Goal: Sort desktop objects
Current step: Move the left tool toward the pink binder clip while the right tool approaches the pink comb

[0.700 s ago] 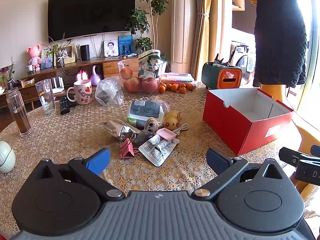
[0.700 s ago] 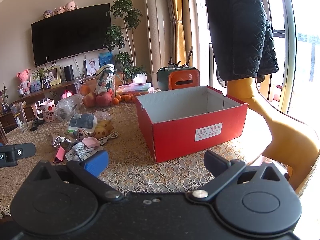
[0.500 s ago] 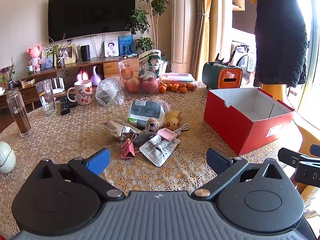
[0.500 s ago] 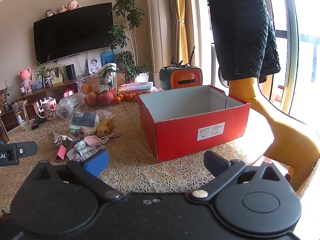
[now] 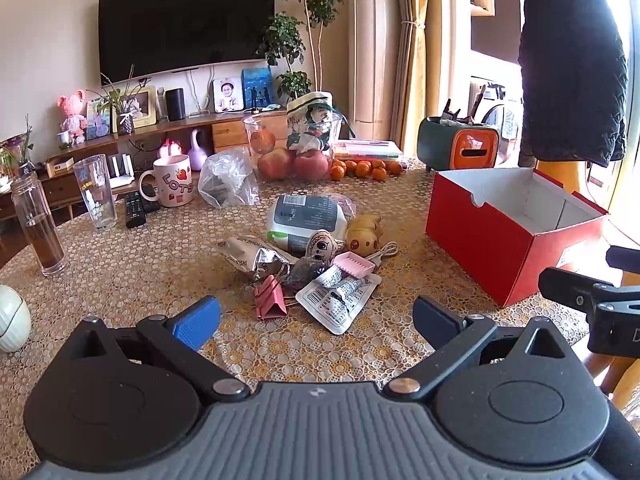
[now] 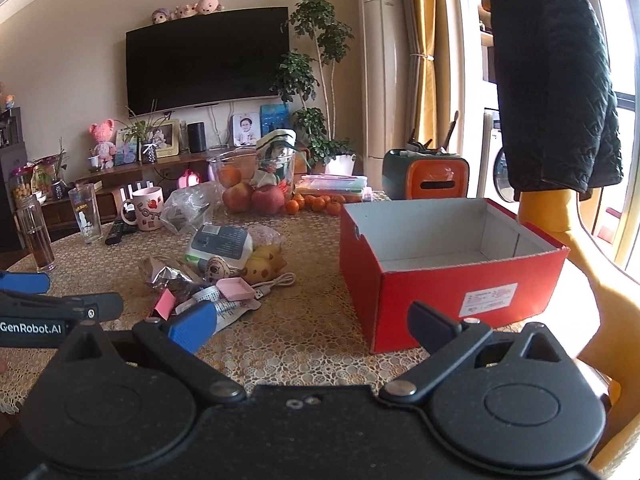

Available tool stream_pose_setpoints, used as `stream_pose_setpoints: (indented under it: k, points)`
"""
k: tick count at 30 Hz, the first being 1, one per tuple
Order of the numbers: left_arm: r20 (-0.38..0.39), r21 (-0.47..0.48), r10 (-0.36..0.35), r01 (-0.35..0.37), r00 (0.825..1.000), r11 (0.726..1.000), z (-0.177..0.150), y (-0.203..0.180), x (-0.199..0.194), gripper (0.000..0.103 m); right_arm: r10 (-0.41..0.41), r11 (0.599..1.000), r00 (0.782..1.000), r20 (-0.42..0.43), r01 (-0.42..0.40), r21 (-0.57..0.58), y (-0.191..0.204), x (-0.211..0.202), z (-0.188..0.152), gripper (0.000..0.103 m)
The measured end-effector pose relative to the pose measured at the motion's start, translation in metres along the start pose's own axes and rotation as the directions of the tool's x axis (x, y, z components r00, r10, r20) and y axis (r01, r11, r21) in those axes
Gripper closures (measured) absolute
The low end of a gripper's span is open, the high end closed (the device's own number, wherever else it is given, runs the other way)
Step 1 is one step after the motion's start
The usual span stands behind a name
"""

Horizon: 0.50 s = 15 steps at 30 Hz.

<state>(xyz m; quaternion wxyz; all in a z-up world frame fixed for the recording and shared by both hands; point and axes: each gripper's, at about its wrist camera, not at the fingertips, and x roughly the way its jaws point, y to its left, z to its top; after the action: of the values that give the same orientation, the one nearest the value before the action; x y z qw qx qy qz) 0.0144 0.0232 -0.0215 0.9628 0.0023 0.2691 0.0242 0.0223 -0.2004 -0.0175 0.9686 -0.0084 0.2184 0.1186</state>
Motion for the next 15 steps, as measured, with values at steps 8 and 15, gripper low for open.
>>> stream_pose_setpoints:
  k: [8,15]
  points:
    - [-0.027,0.006,0.023,-0.022,0.999,1.000,-0.002,0.016,0.039,0.000,0.032,0.997,0.999,-0.043,-0.035,-0.067,0.008,0.051,0.007,0.001]
    - [-0.049,0.026,0.043,-0.041,0.998,0.999,-0.004,0.030,0.085,0.000,0.069,0.985,0.996,-0.057,-0.077,-0.157,0.020,0.099,0.010,0.001]
